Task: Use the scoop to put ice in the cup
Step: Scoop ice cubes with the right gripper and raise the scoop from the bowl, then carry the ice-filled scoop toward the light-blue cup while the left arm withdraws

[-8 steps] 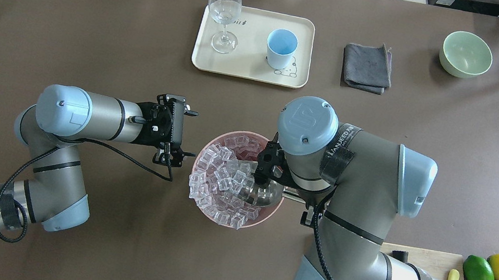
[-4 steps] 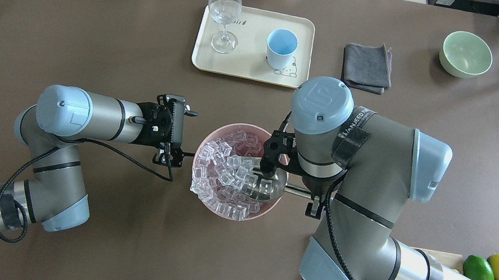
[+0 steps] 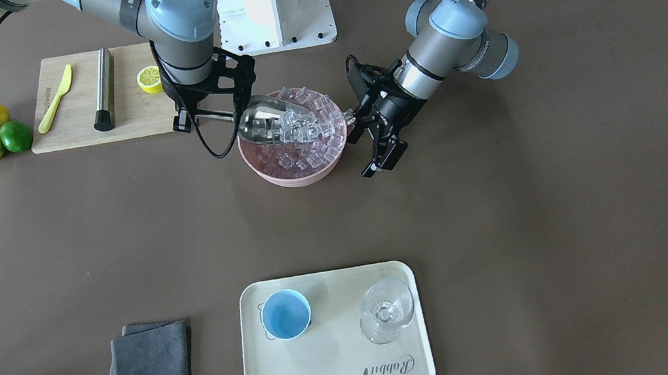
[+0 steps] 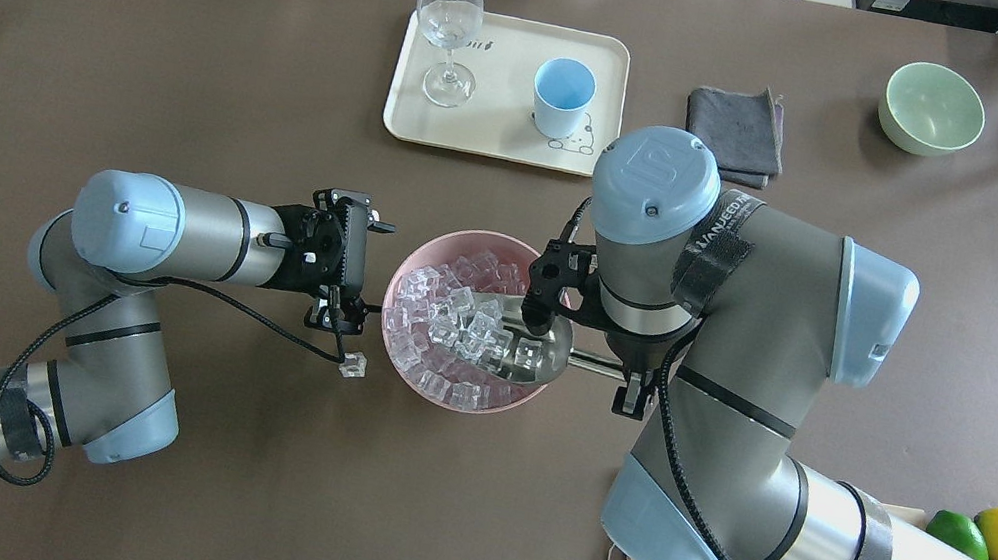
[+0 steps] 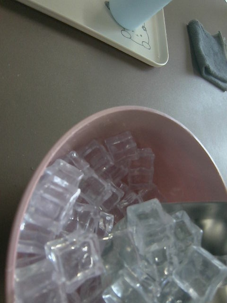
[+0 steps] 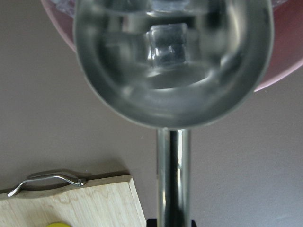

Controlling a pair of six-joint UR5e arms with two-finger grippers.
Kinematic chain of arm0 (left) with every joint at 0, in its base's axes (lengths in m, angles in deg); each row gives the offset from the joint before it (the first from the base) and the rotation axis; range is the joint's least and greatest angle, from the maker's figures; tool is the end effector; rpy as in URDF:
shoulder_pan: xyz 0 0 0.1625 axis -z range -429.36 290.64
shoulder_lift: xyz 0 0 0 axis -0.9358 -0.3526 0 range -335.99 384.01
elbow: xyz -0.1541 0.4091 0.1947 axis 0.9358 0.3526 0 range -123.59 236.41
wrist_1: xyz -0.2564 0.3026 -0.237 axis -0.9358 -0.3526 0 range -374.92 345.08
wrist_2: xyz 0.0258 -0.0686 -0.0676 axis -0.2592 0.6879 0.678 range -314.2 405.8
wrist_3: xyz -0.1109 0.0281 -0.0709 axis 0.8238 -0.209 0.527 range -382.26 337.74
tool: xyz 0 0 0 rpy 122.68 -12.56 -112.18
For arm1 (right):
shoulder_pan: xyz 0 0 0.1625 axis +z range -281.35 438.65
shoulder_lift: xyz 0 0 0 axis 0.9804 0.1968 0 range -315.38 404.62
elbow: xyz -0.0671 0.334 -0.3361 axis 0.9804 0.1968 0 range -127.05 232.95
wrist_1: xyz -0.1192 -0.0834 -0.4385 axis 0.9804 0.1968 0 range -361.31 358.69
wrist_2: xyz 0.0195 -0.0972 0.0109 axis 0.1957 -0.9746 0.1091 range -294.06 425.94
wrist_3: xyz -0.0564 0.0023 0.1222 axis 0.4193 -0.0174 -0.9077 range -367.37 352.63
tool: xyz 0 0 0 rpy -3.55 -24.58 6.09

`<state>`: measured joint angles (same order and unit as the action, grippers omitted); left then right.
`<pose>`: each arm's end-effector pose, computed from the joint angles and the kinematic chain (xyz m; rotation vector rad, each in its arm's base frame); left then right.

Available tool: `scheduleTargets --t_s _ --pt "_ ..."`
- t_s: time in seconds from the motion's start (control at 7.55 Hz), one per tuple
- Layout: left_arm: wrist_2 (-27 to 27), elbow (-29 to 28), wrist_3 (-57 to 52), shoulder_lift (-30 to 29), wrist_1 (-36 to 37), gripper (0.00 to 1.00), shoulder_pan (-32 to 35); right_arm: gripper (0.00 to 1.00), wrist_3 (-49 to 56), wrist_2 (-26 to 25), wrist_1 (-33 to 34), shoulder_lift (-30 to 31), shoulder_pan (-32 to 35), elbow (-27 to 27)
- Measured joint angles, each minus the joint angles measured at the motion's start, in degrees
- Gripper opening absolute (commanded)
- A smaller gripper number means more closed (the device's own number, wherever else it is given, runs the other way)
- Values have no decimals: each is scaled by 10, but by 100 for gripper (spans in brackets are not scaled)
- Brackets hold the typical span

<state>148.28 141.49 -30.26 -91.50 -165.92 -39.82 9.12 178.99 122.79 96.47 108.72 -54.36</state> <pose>0.6141 -0.4676 0.3593 1.2757 0.8428 1.1258 -0.5519 -0.4127 0.2535 0.2111 -0.5488 -1.3737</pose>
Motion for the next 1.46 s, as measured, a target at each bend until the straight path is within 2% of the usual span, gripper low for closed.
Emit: scheduleTargets --t_s 1.06,1.46 --pt "6 17 -1 13 -3 99 11 0 24 -2 -30 7 30 -38" --pt "6 46 -1 33 1 99 15 0 21 4 -78 34 59 -65"
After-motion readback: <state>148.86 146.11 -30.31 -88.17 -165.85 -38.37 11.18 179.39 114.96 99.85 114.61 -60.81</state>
